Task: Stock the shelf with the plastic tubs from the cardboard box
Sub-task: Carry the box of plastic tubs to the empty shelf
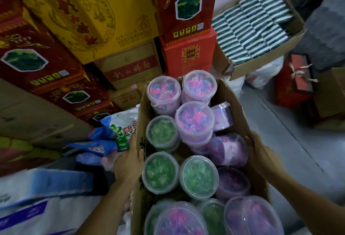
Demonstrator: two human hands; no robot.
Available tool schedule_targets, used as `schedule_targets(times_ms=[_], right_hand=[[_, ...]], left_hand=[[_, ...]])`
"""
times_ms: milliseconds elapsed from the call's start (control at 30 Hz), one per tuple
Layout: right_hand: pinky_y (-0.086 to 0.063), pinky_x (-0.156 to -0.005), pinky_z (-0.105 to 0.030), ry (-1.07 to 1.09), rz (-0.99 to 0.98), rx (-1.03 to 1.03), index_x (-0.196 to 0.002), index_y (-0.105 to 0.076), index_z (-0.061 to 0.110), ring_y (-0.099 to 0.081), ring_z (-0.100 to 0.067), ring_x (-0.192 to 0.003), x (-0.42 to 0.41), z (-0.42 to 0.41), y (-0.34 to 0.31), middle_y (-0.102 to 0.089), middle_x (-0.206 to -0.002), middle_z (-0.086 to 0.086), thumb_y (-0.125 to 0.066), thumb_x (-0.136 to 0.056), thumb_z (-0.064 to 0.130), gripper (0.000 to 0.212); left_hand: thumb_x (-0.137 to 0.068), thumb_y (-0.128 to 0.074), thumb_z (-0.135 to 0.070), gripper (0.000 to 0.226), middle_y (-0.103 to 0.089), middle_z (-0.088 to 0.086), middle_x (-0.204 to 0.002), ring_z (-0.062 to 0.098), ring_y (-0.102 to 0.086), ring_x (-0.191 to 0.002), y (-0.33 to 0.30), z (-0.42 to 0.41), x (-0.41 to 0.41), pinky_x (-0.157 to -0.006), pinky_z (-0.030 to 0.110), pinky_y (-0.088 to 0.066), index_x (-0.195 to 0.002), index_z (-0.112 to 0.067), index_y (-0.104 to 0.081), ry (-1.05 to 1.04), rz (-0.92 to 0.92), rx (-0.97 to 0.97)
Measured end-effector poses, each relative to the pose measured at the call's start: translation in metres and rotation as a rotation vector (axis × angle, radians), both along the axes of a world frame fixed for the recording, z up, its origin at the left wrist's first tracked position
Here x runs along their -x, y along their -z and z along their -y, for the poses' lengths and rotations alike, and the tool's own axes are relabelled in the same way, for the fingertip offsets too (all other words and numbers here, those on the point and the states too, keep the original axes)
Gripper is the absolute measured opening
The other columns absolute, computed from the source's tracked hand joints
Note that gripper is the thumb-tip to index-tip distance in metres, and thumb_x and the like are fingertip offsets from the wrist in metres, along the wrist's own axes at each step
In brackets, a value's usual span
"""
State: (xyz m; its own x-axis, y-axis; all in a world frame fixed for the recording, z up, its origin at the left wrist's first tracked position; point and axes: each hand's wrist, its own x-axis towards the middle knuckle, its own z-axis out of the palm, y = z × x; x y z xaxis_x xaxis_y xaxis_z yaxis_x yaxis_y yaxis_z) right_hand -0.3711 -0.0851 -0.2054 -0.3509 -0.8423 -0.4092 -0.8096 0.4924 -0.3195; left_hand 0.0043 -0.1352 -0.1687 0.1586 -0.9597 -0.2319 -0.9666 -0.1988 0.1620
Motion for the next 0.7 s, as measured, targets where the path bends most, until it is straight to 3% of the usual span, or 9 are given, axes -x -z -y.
schedule_targets(times_ms=[133,267,367,700], right_hand=[[-0.051,-0.076,-0.045,-0.02,0.018,0.063,-0.134,-0.032,0.03,-0.064,-0.042,-0.087,0.004,0.002,0.007,-0.068,-0.103,-0.021,-0.043,-0.096,0.034,0.039],[-0.05,-0.069,-0.045,-0.011,0.047,0.163,-0.123,-0.042,0.023,-0.063,-0.044,-0.08,-0.003,0.005,-0.002,-0.068,-0.093,-0.023,-0.037,-0.098,0.034,0.028],[-0.05,-0.071,-0.046,-0.01,0.049,0.192,-0.121,-0.044,0.022,-0.063,-0.045,-0.083,-0.007,0.001,-0.014,-0.068,-0.095,-0.023,-0.032,-0.098,0.04,0.032],[-0.051,-0.076,-0.046,-0.029,0.02,0.243,-0.117,-0.049,0.021,-0.063,-0.043,-0.088,0.0,-0.037,-0.053,-0.069,-0.1,-0.019,-0.037,-0.099,0.038,0.028]], left_hand=[[-0.098,-0.042,-0.023,0.061,-0.068,0.013,-0.097,0.031,-0.063,-0.089,-0.009,0.005,0.001,-0.064,0.029,-0.029,-0.151,-0.02,-0.012,0.03,-0.065,-0.01],[-0.096,-0.044,-0.016,0.062,-0.066,0.018,-0.095,0.03,-0.058,-0.08,-0.016,0.004,0.0,-0.065,0.031,-0.031,-0.15,-0.02,-0.014,0.055,-0.143,0.001],[-0.095,-0.045,-0.016,0.063,-0.066,0.021,-0.095,0.038,-0.06,-0.086,-0.02,0.003,0.0,-0.065,0.036,-0.035,-0.151,-0.023,-0.016,0.043,-0.134,0.014],[-0.094,-0.05,-0.018,0.061,-0.065,0.022,-0.109,0.04,-0.061,-0.096,-0.042,-0.032,0.0,-0.077,0.043,-0.046,-0.149,-0.019,-0.023,0.066,-0.109,0.036]])
